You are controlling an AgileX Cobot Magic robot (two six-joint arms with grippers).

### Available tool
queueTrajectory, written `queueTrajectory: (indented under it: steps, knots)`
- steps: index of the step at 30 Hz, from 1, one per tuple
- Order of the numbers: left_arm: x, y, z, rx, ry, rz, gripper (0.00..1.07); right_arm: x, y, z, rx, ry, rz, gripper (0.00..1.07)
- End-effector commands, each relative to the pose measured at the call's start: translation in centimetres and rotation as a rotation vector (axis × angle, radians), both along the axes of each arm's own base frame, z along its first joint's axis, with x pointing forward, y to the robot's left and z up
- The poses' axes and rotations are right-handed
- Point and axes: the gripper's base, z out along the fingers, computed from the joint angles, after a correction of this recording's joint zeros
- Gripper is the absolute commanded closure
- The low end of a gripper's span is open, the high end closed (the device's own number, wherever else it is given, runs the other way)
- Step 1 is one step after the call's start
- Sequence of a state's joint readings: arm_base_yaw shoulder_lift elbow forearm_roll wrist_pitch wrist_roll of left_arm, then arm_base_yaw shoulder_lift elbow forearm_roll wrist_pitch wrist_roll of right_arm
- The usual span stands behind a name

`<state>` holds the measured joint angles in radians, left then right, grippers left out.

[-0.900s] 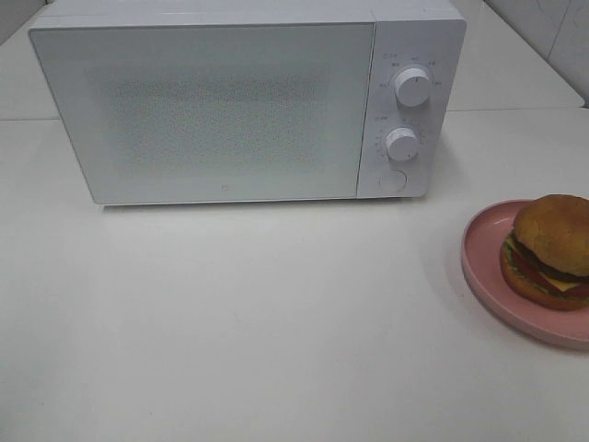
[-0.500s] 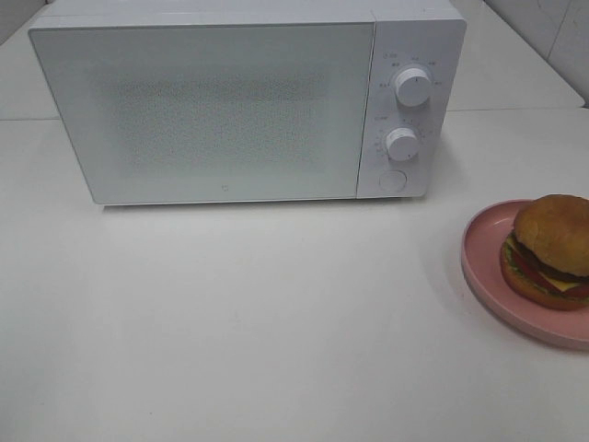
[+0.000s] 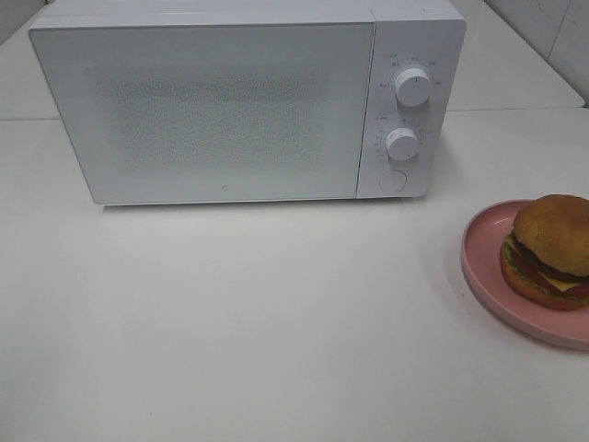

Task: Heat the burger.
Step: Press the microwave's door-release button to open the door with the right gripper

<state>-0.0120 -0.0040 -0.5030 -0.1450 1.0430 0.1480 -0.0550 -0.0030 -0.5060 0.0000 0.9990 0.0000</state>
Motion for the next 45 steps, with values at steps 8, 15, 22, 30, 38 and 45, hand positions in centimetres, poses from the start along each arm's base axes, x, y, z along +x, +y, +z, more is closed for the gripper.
queueTrajectory:
  steps: [8, 15, 22, 30, 38, 45]
  knots:
    - [-0.3, 0.04, -0.01, -0.001, -0.028, 0.005, 1.06, -0.45, 0.03, 0.06, -0.002, -0.04, -0.004, 0.63]
    - [-0.3, 0.04, -0.01, -0.001, -0.028, 0.005, 1.06, -0.45, 0.03, 0.06, -0.002, -0.04, -0.004, 0.63]
    - [-0.3, 0.04, -0.01, -0.001, -0.028, 0.005, 1.06, -0.45, 0.03, 0.06, -0.002, -0.04, -0.004, 0.63]
    - [-0.3, 0.04, -0.01, -0.001, -0.028, 0.005, 1.06, -0.45, 0.03, 0.06, -0.002, -0.04, -0.004, 0.63]
    - [-0.3, 0.04, -0.01, -0.001, -0.028, 0.005, 1.06, -0.45, 0.03, 0.06, -0.002, -0.04, -0.004, 0.63]
    - [-0.3, 0.04, -0.01, -0.001, -0.028, 0.005, 1.06, -0.49, 0.03, 0.25, -0.003, -0.052, -0.004, 0.63]
